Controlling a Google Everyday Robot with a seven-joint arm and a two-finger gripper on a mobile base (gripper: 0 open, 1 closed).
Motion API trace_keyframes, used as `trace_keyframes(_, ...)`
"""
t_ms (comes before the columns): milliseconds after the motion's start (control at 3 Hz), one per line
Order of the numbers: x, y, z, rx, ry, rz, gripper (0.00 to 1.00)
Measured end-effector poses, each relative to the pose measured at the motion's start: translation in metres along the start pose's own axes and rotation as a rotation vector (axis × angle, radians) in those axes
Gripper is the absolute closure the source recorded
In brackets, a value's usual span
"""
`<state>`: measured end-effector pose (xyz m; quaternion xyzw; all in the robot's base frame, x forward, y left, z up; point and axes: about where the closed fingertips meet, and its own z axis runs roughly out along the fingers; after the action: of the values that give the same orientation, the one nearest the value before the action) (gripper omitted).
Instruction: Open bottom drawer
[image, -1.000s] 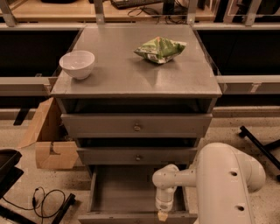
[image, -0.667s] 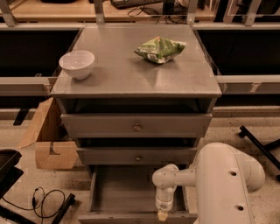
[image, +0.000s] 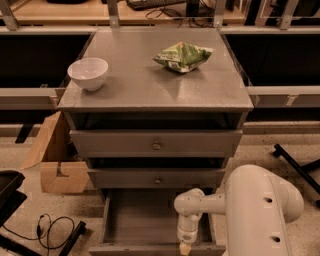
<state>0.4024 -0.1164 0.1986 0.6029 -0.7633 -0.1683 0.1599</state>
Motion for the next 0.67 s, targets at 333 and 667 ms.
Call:
trace_keyframes(333,-0.0011,-0.0036,-0.0050,0.000,0.000,0.000,1.00)
trace_keyframes(667,-0.0017,0.0024,-0.0037,-0.026,-0.003,-0.005,1.00)
